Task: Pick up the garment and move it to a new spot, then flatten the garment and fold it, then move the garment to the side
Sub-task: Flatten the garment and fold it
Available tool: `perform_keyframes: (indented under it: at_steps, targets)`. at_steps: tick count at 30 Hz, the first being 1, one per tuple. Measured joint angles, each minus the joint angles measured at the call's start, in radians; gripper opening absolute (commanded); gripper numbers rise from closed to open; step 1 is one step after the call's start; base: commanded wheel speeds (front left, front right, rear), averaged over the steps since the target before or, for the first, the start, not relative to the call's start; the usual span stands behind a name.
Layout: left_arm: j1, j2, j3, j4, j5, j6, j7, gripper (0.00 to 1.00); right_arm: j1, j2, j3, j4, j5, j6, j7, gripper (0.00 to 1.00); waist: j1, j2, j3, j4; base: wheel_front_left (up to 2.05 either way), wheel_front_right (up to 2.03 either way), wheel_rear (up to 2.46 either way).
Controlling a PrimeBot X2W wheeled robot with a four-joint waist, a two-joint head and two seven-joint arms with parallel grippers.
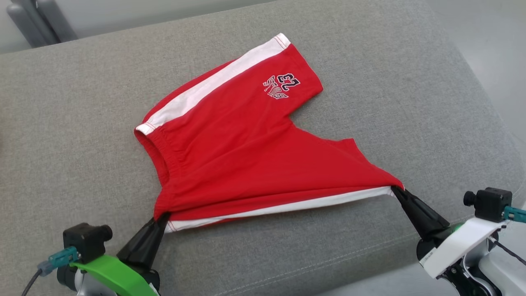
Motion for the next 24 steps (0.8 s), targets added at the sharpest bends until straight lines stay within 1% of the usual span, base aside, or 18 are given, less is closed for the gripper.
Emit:
perform_keyframes:
  at_steps: [3, 5, 8, 13, 16, 19, 20, 21, 22, 24]
  targets:
    - [0.035, 0.012, -0.004, -0.045, 0.0, 0.016, 0.0, 0.0, 0.026, -0.029, -0.008, -0.036, 0.0, -0.01, 0.0, 0.0, 0.0, 0.0, 0.001, 0.001, 0.0, 0.0, 0.0]
    - [0.051, 0.018, -0.007, -0.078, 0.004, 0.027, 0.0, 0.0, 0.035, -0.048, -0.018, -0.066, 0.0, -0.027, 0.0, 0.0, 0.0, 0.0, 0.001, 0.0, 0.0, 0.0, 0.0]
    - [0.082, 0.032, -0.005, -0.133, 0.006, 0.051, 0.0, 0.0, 0.046, -0.073, -0.032, -0.108, 0.0, -0.037, 0.0, 0.0, 0.0, 0.0, 0.002, -0.005, 0.0, 0.0, 0.0]
    - [0.112, 0.053, -0.004, -0.211, 0.006, 0.072, 0.002, 0.0, 0.077, -0.113, -0.054, -0.164, 0.0, -0.062, 0.0, 0.0, 0.0, 0.0, 0.002, -0.011, 0.0, 0.0, 0.0]
    - [0.112, 0.066, -0.004, -0.236, 0.015, 0.077, 0.014, 0.0, 0.073, -0.122, -0.056, -0.189, -0.003, -0.061, 0.002, 0.0, 0.0, 0.0, 0.002, -0.012, 0.0, 0.0, 0.0]
    - [0.101, 0.07, -0.004, -0.256, 0.015, 0.077, 0.025, 0.09, 0.046, -0.123, -0.049, -0.2, -0.003, -0.06, 0.029, 0.0, 0.0, 0.0, 0.003, -0.013, 0.0, 0.0, 0.0]
    - [0.091, 0.069, -0.004, -0.258, 0.014, 0.077, 0.031, 0.1, 0.03, -0.123, -0.046, -0.199, -0.003, -0.058, 0.041, 0.0, 0.0, 0.0, 0.004, -0.013, 0.0, 0.0, 0.0]
    - [0.078, 0.066, -0.002, -0.259, 0.008, 0.077, 0.035, 0.14, 0.012, -0.122, -0.046, -0.197, 0.0, -0.052, 0.051, 0.0, 0.0, 0.0, 0.005, -0.013, 0.0, 0.0, 0.0]
    - [0.078, 0.066, -0.002, -0.259, 0.008, 0.077, 0.035, 0.15, 0.012, -0.122, -0.046, -0.197, 0.0, -0.052, 0.051, 0.0, 0.0, 0.0, 0.005, -0.013, 0.0, 0.0, 0.0]
    - [0.047, 0.052, 0.008, -0.256, -0.006, 0.077, 0.04, 0.15, -0.03, -0.119, -0.048, -0.188, 0.008, -0.051, 0.074, 0.0, 0.0, 0.0, 0.008, -0.012, 0.0, 0.0, 0.0]
